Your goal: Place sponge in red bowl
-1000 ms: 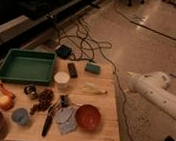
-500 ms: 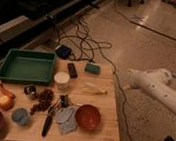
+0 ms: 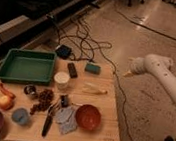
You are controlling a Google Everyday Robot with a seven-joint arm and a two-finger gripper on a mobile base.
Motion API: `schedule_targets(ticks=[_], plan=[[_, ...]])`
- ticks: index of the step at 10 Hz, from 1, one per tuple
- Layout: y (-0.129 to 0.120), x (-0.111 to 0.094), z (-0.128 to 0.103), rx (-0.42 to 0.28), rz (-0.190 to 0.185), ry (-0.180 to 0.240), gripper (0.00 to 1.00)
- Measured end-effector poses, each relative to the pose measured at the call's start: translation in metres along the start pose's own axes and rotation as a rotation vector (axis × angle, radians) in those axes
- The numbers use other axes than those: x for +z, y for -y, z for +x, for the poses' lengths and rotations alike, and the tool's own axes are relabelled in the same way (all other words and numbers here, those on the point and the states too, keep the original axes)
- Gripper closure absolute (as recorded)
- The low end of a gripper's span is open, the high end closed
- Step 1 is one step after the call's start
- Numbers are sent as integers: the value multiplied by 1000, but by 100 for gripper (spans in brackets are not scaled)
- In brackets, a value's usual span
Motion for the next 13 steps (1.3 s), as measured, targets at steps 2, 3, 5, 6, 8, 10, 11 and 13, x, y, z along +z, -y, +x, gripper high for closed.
schedule_targets(ticks=[2,3,5,6,8,10,11,13], plan=[[2,20,-13,57,-66,54,35],[-2,25,-18,75,-92,69,35],[-20,37,-44,107,-161,108,35],[-28,45,-59,114,-192,129,35],[-36,57,-72,117,-239,144,35],[-35,65,-70,94,-265,98,35],[-28,73,-68,77,-291,73,35],[-18,85,-60,67,-317,64,35]])
